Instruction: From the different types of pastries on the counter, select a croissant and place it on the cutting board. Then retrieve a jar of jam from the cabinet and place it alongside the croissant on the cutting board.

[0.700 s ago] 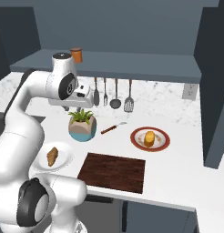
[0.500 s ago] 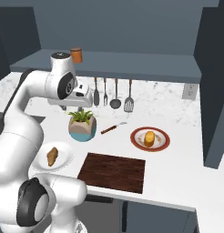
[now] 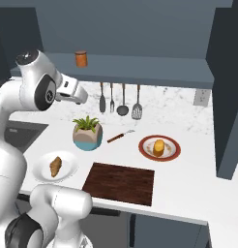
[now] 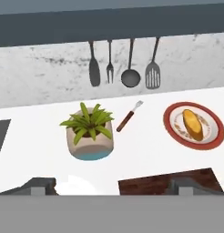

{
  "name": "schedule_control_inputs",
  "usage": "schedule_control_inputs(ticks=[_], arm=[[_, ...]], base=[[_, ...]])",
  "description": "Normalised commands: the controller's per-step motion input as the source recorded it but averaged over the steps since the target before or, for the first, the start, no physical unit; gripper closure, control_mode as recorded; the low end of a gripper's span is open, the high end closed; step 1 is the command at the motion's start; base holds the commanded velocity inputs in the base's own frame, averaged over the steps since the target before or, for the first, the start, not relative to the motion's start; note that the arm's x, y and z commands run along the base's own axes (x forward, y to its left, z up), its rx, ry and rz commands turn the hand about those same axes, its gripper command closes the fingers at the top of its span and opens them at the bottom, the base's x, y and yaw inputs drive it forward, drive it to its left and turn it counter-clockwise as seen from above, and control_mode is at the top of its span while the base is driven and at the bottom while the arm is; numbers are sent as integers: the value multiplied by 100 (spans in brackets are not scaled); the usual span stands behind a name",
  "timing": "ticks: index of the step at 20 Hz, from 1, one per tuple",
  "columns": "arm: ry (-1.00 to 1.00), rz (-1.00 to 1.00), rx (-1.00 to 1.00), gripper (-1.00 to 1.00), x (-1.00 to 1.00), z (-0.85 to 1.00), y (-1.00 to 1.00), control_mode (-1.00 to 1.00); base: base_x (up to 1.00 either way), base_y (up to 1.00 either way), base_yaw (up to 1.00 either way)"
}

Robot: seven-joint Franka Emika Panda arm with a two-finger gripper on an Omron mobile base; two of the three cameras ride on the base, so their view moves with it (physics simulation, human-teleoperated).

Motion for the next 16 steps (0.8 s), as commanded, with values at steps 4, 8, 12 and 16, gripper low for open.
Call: schedule_control_inputs(ticks=[4,8,12,16], arm=[[-35,-17,0,-100,-8,72,4,-100],[-28,-3,0,-100,0,90,14,-100],[-9,4,3,-100,0,76,3,-100],[0,17,6,-100,1,49,0,-100]], base=[[0,0,0],[0,0,0],[0,0,0],[0,0,0]])
